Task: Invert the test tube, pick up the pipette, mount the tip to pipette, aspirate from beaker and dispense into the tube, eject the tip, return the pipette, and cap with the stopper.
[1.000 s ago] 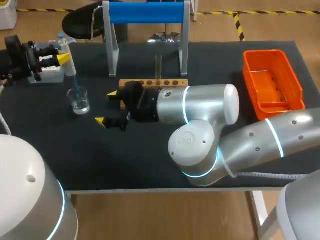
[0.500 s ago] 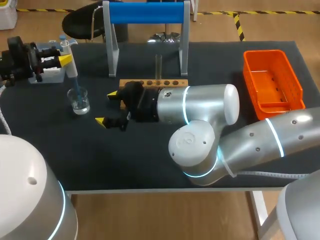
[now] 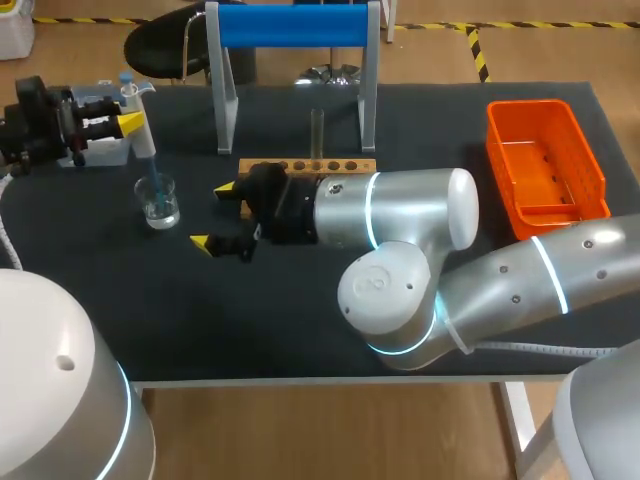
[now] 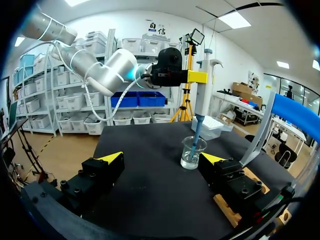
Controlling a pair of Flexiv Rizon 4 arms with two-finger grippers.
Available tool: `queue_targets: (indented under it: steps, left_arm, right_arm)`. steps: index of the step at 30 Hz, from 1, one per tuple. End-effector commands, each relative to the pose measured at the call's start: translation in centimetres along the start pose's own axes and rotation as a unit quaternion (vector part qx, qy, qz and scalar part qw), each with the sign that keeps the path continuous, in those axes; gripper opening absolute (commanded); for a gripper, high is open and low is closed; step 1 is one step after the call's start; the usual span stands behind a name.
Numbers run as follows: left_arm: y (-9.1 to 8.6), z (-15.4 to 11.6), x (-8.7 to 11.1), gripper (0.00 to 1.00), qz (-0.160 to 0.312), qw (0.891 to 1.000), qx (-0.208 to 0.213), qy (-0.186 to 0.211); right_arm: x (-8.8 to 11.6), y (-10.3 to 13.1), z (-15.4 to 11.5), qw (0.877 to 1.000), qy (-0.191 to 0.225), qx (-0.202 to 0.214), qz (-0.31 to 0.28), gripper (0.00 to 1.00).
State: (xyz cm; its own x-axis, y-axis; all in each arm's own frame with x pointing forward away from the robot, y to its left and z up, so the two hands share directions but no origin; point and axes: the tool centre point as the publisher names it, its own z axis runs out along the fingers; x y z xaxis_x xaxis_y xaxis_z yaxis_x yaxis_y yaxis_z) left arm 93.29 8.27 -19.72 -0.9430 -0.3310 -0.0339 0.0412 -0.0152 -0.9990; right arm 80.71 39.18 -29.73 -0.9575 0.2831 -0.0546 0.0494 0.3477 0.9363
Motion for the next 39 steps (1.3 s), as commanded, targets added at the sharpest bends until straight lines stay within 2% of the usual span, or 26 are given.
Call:
queue_targets:
  steps: [1,21,24,28,36,39]
  left_arm:
    - [0.1,-0.1,-0.1,0.00,0.000,1.000,0.002,0.001]
    - [0.1,-0.2,0.0,0.00,0.000,1.000,0.002,0.000]
    - [0.1,-0.2,0.0,0.00,0.000,1.000,0.002,0.000]
    - [0.1,-0.2,0.0,0.00,0.000,1.000,0.002,0.000]
    - [0.1,-0.2,0.0,0.00,0.000,1.000,0.002,0.000]
    - [0.1,-0.2,0.0,0.00,0.000,1.000,0.002,0.000]
  right_arm:
    - [0.0,0.0,-0.1,1.000,0.001,0.002,0.000,1.00]
    - [-0.2,0.6,-0.7,1.000,0.005,0.000,-0.002,1.00]
    - [-0.4,1.3,-1.2,1.000,0.024,-0.005,-0.018,1.00]
    - [-0.3,2.4,-1.8,0.996,0.079,-0.014,-0.045,1.00]
    - [-1.1,5.2,-3.6,0.989,0.124,-0.004,-0.081,1.00]
    - [-1.3,6.5,-4.1,0.985,0.149,-0.014,-0.087,1.00]
